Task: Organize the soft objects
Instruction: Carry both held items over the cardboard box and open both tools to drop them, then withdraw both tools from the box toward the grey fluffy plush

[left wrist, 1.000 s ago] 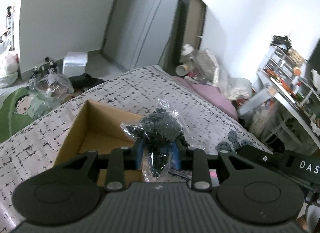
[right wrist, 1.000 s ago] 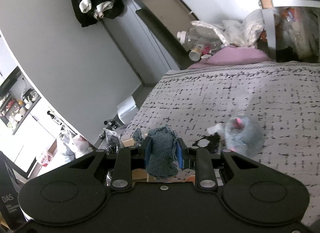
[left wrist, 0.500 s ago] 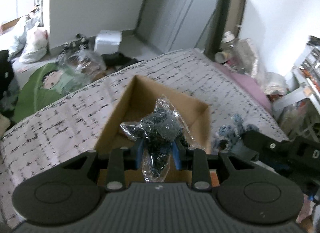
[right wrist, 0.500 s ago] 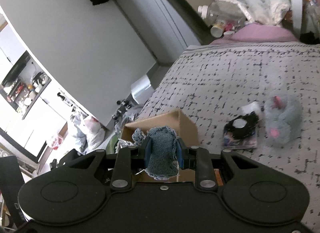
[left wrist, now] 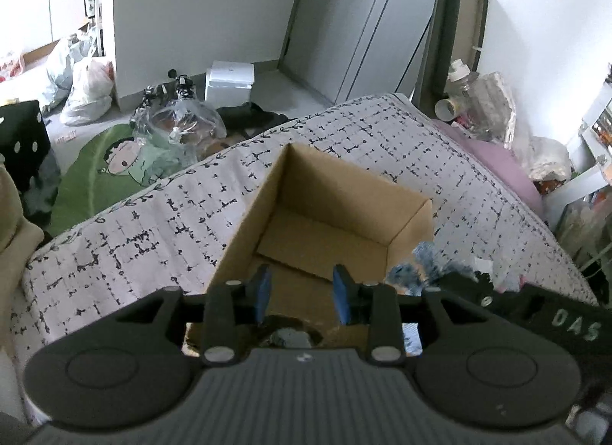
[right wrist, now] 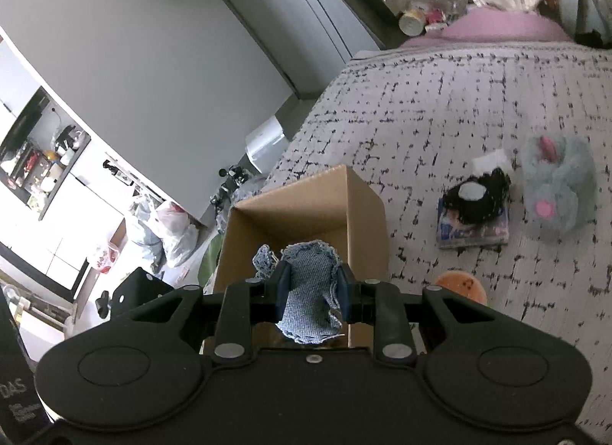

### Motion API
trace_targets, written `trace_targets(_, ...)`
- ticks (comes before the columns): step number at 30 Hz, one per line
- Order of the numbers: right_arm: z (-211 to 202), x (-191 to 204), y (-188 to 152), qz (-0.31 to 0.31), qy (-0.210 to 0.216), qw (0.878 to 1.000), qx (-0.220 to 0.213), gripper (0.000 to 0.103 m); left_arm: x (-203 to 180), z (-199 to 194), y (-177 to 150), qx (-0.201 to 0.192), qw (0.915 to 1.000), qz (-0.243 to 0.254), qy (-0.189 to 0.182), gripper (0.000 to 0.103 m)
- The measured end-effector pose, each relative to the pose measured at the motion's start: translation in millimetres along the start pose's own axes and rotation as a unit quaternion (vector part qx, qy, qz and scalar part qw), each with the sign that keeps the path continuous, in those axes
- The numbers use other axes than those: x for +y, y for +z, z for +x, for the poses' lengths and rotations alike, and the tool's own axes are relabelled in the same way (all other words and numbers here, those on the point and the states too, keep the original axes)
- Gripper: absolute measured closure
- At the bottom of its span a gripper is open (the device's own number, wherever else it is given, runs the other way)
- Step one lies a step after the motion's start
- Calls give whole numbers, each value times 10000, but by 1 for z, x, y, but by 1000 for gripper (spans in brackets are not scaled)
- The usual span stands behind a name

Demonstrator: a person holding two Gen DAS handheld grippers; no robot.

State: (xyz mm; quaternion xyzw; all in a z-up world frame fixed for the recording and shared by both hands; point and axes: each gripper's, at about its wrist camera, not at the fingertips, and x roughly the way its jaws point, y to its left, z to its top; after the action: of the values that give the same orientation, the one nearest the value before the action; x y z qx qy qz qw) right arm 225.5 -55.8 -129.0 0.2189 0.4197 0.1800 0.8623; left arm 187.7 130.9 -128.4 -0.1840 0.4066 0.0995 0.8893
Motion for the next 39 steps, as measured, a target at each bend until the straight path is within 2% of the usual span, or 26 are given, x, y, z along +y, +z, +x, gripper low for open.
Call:
trace_targets(3, 3, 0, -1, 54, 43, 10000, 55, 74, 0, -3, 2, -33, 10000, -54, 15, 62)
trace_targets(5, 4, -2, 0, 178, 133, 9996, 184, 70, -2, -4, 3, -91, 9999, 32, 116, 51)
trace_targets(7, 1, -7, 2, 300, 200, 9990, 262, 68, -3, -3, 3, -89, 9997, 57, 201, 50)
trace_targets(8, -2, -9, 3, 310, 215, 9989, 273, 64, -3, -4, 4, -85, 9997, 29, 212, 49)
trace_targets(10, -11, -12, 4, 278, 194, 9992, 199, 44, -3, -6, 5, -97, 9997, -25, 223, 47)
trace_targets(14, -30, -19, 5, 301, 220, 9993, 22, 36, -7, -13, 5, -211, 9994, -33, 269, 32)
trace_targets(20, -53, -32, 5, 367, 143, 9992, -107, 31, -17, -25, 2, -336, 9992, 59, 210, 27)
trace_targets(22, -61, -36, 6, 356, 91, 9992, -158, 26, -21, -29, 1, -384, 9991, 98, 173, 25)
trace_targets(25, -74, -42, 7, 314, -21, 9992, -248, 23, -31, -32, -1, -449, 9983, 311, 205, 25)
trace_targets(32, -101, -56, 8, 174, -272, 9987, -403, 16, -45, -36, -9, -378, 9984, 430, 31, 23)
trace_targets(39, -120, -73, 5, 71, -420, 9975, -558, 7, -61, -42, -19, -466, 9963, 712, -117, 15)
